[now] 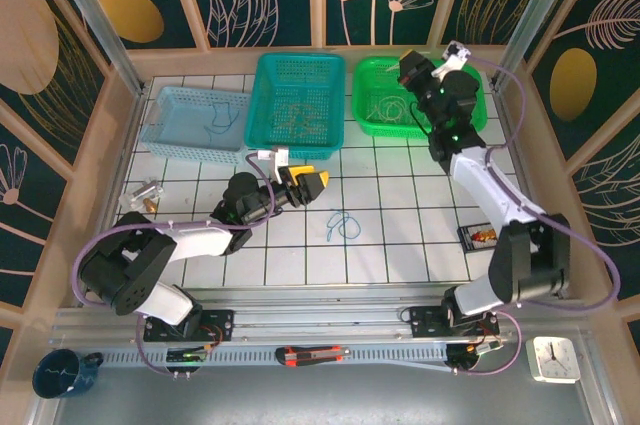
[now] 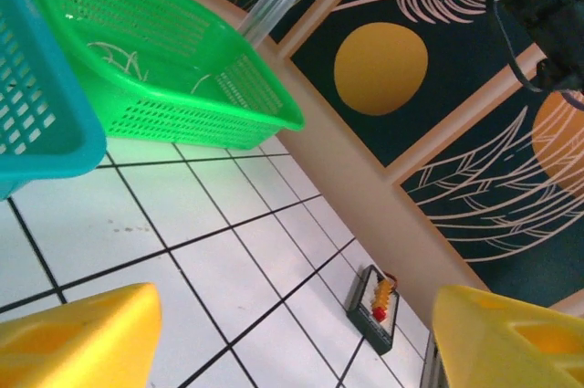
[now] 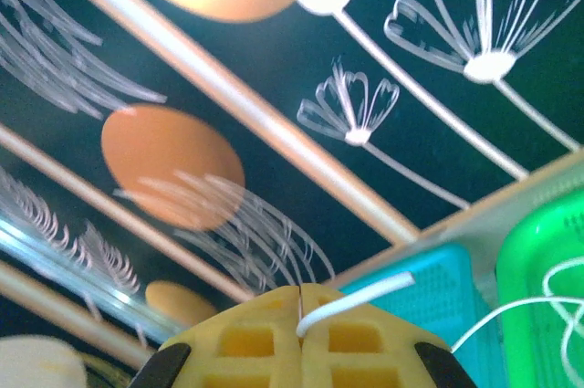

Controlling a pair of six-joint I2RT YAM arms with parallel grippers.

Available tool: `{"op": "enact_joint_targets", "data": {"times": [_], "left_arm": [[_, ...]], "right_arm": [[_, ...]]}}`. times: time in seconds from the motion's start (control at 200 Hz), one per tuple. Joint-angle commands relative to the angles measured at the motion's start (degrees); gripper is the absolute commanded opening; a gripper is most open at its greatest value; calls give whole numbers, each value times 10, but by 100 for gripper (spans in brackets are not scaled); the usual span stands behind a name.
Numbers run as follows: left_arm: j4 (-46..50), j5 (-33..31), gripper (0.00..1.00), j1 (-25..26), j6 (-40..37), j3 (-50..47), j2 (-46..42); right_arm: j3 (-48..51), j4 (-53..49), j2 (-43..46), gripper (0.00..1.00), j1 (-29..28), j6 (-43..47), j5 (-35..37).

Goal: Untangle the cables

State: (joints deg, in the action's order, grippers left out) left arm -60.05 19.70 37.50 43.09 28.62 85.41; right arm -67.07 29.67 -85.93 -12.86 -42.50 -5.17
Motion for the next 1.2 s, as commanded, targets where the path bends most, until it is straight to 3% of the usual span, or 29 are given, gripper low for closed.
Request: {"op": "enact_joint_targets", "data": {"times": [0.0, 0.1, 0.31, 0.335, 0.42, 0.465, 0.525, 0.545, 0.896, 1.191], "left_arm": [[27, -33, 88, -2, -12, 1, -30], [50, -51, 98, -3, -17, -4, -50], [97, -67, 99, -3, -20, -13, -88], [103, -71, 99, -3, -20, -13, -93], [133, -87, 99, -3, -21, -8, -109], [159, -99, 99, -4, -22, -2, -119], [187, -110, 99, -5, -23, 7, -131], [196, -113, 99, -6, -23, 10, -135], [339, -143, 99, -31, -19, 87, -165], [430, -131, 99, -49, -36, 166, -133]], "right_arm": [[-29, 56, -46, 0, 24, 24, 21], [-46, 61, -88, 0, 36, 43, 31], [-73, 15, -180, 0, 51, 94, 30], [-78, 5, -190, 8, 53, 97, 23], [-101, -52, -216, 51, 61, 99, -6], [-108, -76, -219, 58, 63, 102, -19], [-97, -86, -204, 81, 62, 104, -23], [-90, -86, -196, 83, 63, 104, -23], [56, -114, -15, 81, 39, 103, -19], [170, -174, 82, 70, -79, 108, -19]]}}
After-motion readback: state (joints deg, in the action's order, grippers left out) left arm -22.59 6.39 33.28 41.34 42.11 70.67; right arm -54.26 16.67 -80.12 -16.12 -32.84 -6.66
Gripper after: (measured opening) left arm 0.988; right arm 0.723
